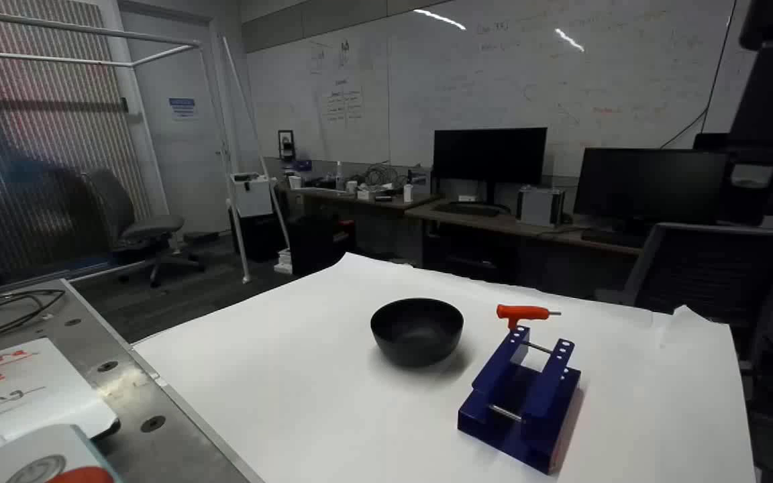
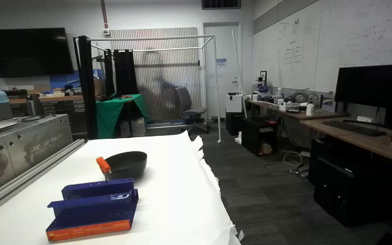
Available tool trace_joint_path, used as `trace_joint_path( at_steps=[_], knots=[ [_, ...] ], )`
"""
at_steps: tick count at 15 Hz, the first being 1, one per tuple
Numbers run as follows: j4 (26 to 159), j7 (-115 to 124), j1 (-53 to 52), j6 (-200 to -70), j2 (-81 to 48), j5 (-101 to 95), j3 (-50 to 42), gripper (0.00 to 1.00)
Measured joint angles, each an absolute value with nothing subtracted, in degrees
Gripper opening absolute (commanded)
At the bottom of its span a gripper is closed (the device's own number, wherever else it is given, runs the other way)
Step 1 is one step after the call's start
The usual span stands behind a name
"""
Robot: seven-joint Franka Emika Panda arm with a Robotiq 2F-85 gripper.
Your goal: Pick up the orange object and put it in the bowl.
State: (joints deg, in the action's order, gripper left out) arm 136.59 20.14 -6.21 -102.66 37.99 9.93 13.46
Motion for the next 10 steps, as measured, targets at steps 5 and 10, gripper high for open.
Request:
trace_joint_path(
  at_steps=[5, 10],
  knots=[
    [135.7, 20.1, -6.2, -102.7, 38.3, 9.9, 13.5, 1.00],
    [133.4, 20.1, -5.3, -104.3, 31.4, 6.9, 13.9, 1.00]
  ],
)
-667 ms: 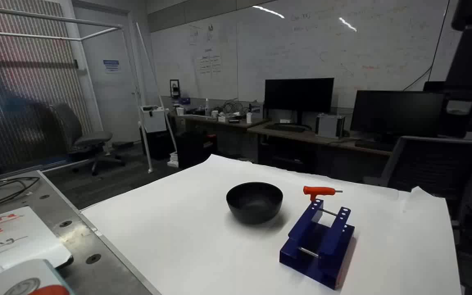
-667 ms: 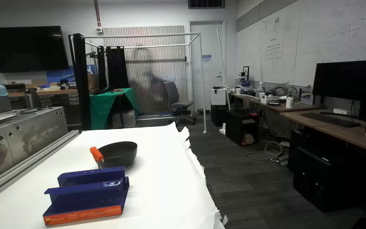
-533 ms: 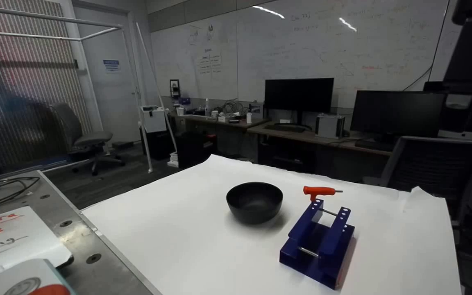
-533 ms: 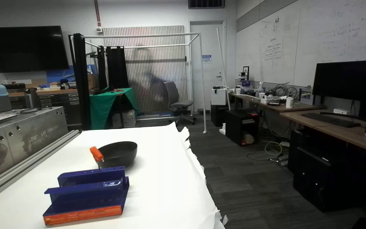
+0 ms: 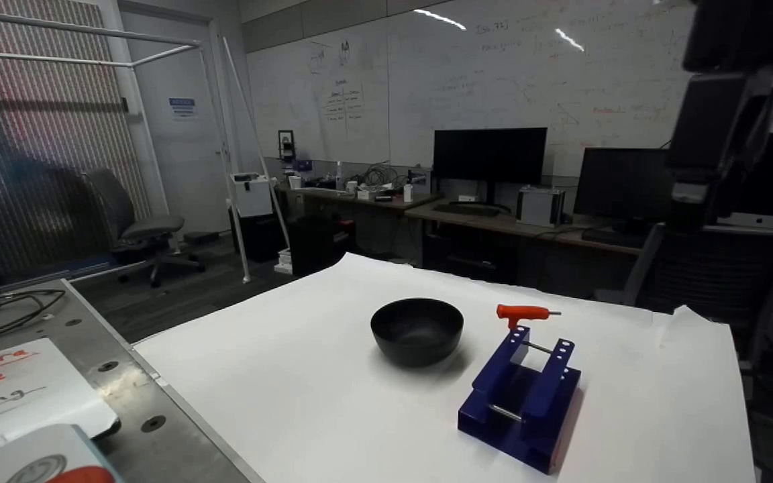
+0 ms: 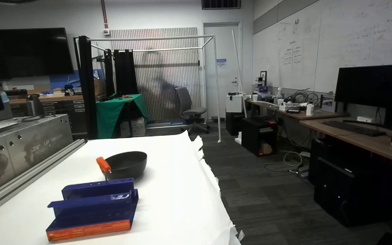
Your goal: Pick up the orange object and put it in the bowl.
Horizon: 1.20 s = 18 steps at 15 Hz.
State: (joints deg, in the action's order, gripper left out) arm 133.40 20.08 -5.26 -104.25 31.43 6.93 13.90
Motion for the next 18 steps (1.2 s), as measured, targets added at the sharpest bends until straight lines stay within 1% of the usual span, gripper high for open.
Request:
trace_joint_path(
  at_steps=[6, 11, 15, 18],
  knots=[
    [119.6, 19.9, -2.2, -108.9, 10.4, 0.8, 11.8, 1.00],
    [107.5, 18.6, -1.9, -108.3, -5.3, 0.3, 7.5, 1.00],
    [101.9, 12.5, -2.0, -103.2, -12.1, 1.6, 6.2, 1.00],
    [100.9, 4.4, -2.0, -98.6, -14.3, 2.2, 6.2, 1.00]
  ],
)
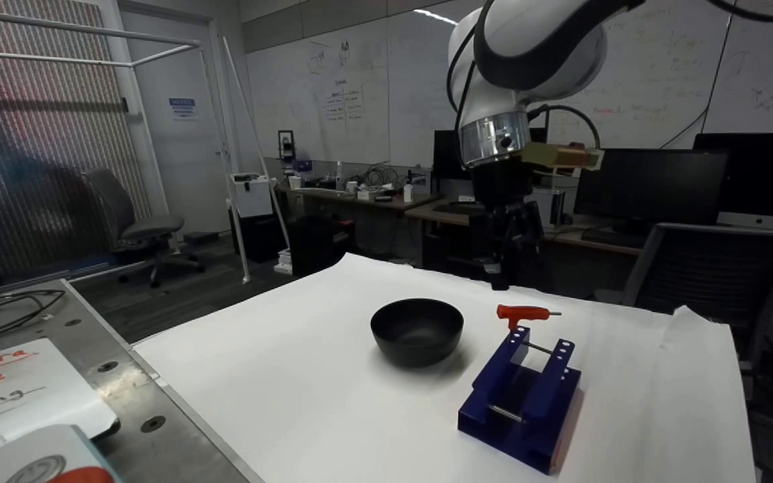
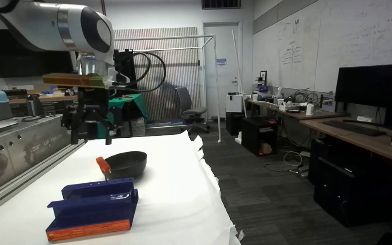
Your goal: Pick up the orange object and put it in the bowl.
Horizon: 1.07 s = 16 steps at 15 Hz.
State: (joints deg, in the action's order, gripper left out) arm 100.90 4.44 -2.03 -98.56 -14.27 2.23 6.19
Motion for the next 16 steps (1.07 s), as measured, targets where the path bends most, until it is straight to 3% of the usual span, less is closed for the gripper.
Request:
trace_joint_path(
  at_steps=[7, 8, 9, 16],
  knots=[
    [101.0, -3.9, -2.1, -96.5, -18.6, 2.2, 5.7, 1.00],
    [100.9, -4.0, -2.1, -96.7, -19.0, 2.2, 5.5, 0.75],
    [100.9, -4.2, -2.1, -96.9, -19.4, 2.2, 5.3, 0.74],
    [100.1, -4.7, -1.7, -97.4, -20.6, 2.2, 4.4, 0.19]
  ],
)
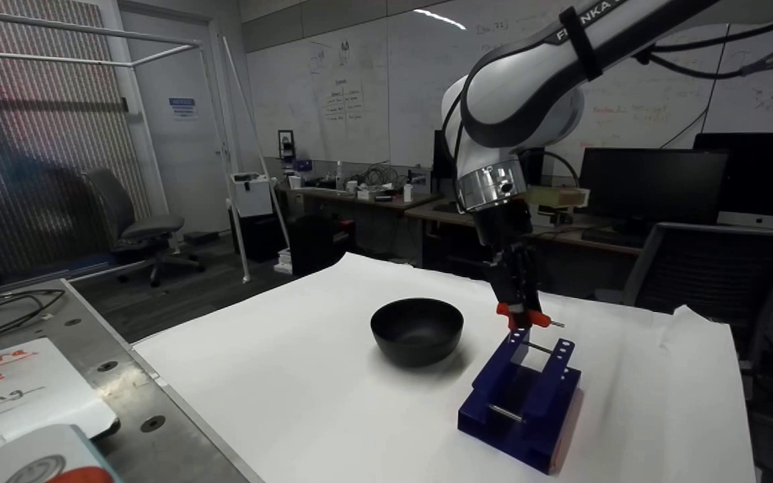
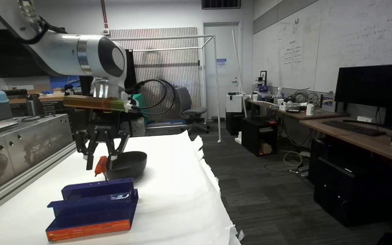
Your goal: Pick up the orange object and put it in the bowl.
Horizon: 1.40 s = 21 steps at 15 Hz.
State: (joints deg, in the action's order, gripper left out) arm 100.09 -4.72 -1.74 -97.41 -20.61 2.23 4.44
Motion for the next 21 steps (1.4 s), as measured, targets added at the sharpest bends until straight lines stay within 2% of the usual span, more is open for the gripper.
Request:
trace_joint_path(
  at_steps=[1, 3, 4, 9, 16, 21],
  knots=[
    [99.9, -4.7, -1.7, -97.4, -20.6, 2.2, 4.4, 0.11],
    [99.3, -4.7, -1.7, -97.4, -20.6, 2.2, 4.3, 0.05],
    [99.1, -4.7, -1.7, -97.4, -20.6, 2.2, 4.3, 0.10],
    [98.3, -3.4, -1.8, -97.3, -18.9, 2.2, 4.2, 0.10],
    [98.0, 3.1, -2.7, -96.2, -7.9, 5.8, 4.3, 0.10],
    [99.0, 8.7, -2.1, -105.4, -6.0, 13.8, 3.4, 0.09]
  ],
)
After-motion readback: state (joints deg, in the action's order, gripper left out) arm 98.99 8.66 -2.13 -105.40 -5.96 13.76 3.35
